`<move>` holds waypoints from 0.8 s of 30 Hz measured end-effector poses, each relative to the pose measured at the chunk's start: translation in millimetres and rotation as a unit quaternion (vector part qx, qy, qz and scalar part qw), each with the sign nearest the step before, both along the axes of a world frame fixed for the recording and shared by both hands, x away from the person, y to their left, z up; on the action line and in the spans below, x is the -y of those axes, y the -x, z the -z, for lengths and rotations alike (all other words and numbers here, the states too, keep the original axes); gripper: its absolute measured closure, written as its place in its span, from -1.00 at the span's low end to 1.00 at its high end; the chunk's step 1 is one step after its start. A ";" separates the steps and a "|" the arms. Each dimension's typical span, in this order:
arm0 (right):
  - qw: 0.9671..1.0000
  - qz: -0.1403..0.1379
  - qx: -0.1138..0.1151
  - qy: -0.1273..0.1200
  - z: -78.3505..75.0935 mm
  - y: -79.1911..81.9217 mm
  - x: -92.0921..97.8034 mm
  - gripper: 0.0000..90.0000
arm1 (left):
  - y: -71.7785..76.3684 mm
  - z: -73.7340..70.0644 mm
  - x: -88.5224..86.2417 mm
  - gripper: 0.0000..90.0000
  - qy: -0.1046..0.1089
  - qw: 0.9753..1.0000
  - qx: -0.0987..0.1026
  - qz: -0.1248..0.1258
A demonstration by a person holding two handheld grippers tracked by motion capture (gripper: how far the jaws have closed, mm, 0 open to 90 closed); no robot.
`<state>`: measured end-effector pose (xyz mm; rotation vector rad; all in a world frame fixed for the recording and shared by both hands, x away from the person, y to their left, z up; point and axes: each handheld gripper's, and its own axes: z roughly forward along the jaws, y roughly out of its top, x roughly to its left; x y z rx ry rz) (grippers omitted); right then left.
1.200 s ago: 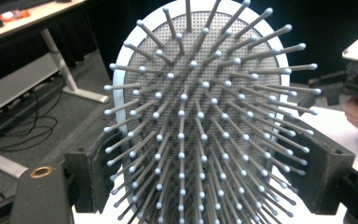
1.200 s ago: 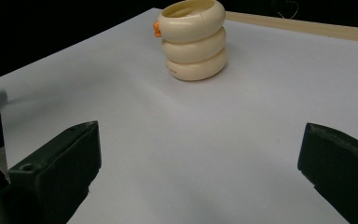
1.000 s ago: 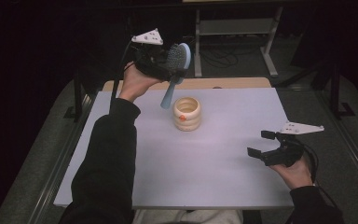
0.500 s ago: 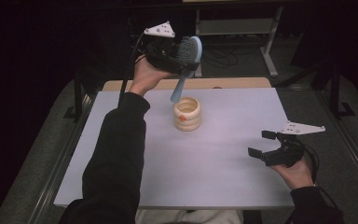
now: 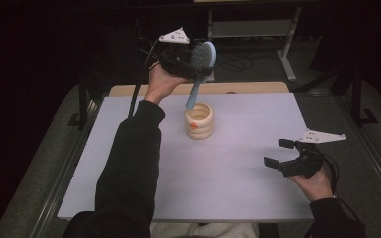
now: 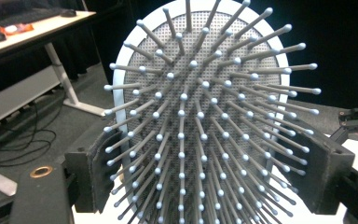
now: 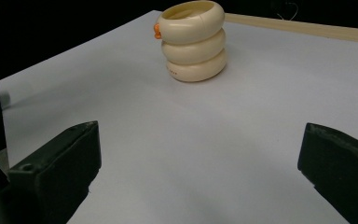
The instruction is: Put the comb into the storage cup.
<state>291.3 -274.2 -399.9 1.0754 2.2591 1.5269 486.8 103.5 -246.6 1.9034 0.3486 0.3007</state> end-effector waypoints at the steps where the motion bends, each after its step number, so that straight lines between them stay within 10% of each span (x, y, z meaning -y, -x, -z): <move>1: 1.000 0.000 0.000 0.000 0.0 0.0 0.0 -1.00 | -0.8 2.8 0.1 -0.56 -0.002 1.000 0.001 -0.002; 24: 1.000 0.002 0.000 0.001 0.6 2.3 1.8 -1.00 | -12.2 32.6 7.7 -0.56 0.031 0.999 -0.015 -0.007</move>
